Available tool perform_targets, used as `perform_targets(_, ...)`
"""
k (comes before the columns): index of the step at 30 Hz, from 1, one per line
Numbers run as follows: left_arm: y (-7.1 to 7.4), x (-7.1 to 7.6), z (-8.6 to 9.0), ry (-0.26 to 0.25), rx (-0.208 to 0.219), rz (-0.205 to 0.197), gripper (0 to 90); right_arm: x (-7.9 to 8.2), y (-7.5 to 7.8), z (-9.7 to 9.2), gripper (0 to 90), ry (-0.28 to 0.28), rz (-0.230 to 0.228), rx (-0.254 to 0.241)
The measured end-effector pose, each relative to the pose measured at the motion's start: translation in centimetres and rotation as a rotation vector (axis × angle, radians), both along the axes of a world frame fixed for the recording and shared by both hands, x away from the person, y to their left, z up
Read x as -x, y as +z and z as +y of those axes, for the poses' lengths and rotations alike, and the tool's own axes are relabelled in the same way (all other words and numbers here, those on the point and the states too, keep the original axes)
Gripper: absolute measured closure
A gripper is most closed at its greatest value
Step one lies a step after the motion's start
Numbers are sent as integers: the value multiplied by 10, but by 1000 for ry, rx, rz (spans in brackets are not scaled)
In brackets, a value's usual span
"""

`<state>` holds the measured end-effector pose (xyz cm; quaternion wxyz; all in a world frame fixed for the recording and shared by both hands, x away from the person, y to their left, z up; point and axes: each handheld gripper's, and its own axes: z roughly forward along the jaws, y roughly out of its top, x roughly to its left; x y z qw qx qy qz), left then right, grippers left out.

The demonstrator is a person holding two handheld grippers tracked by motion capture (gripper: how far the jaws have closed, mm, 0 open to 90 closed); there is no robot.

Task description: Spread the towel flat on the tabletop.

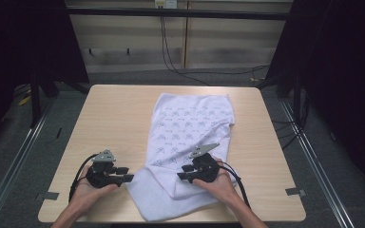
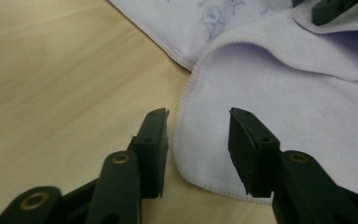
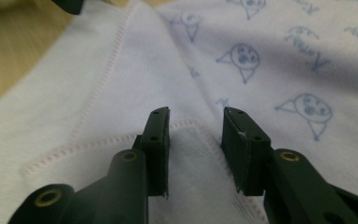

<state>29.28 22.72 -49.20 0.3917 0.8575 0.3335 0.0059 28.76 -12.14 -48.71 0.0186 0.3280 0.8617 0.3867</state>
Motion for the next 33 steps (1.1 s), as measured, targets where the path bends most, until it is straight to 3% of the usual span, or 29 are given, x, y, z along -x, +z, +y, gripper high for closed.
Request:
perform_targets(2,-3,2,-3,8,-49,-22,541,1,-5,2,605,7,-15,39)
perform_targets(3,-3,2,-4,5,-45,-20,549,3,-6,1,616,2,-16,38)
perform_targets(5,-3,2,-5,-1,-52,-28,615,4,-6,-1,759,0,-45,54)
perform_targets(6,-3,3,-6,-13,-56,-36,615,4,-6,-1,759,0,-45,54)
perform_targets(7,-3,3,-7,-25,-65,-47,766,5,-6,-3,836,-6,-43,44)
perform_targets(8,-3,4,-7,-41,-73,-51,766,5,-6,-3,836,-6,-43,44)
perform_targets(9,-3,4,-7,-62,-71,-57,834,6,-5,-5,843,-16,-33,36)
perform_targets(12,-1,4,-5,-56,-46,-49,876,8,3,-13,853,-22,-33,-3)
perform_targets(13,3,3,-1,-46,-8,-57,877,12,11,-18,854,-28,-47,-27)
perform_targets(15,5,3,1,-41,14,-56,877,14,16,-22,854,-30,-57,-39)
perform_targets(17,11,4,3,-40,43,-77,878,22,27,-31,853,-49,-68,-83)
perform_targets(18,14,6,4,-39,56,-86,879,28,36,-43,850,-71,-69,-136)
perform_targets(20,16,8,1,-53,65,-96,879,30,37,-48,850,-70,-68,-147)
perform_targets(21,17,8,-1,-58,73,-92,880,35,40,-53,850,-87,-89,-124)
perform_targets(22,20,10,-3,-63,95,-93,880,40,44,-63,851,-100,-97,-141)
perform_targets(24,23,11,-3,-67,98,-103,880,43,46,-69,852,-110,-97,-153)
perform_targets(26,28,14,-2,-64,125,-111,880,55,51,-86,852,-140,-104,-147)
perform_targets(27,30,16,-1,-66,133,-117,880,55,51,-86,852,-140,-104,-147)
perform_targets(30,40,26,2,-68,173,-142,880,72,56,-114,852,-196,-120,-165)
perform_targets(31,40,26,2,-68,173,-142,880,72,56,-114,852,-196,-120,-165)
perform_targets(33,49,37,3,-96,210,-158,880,91,62,-134,852,-234,-136,-188)
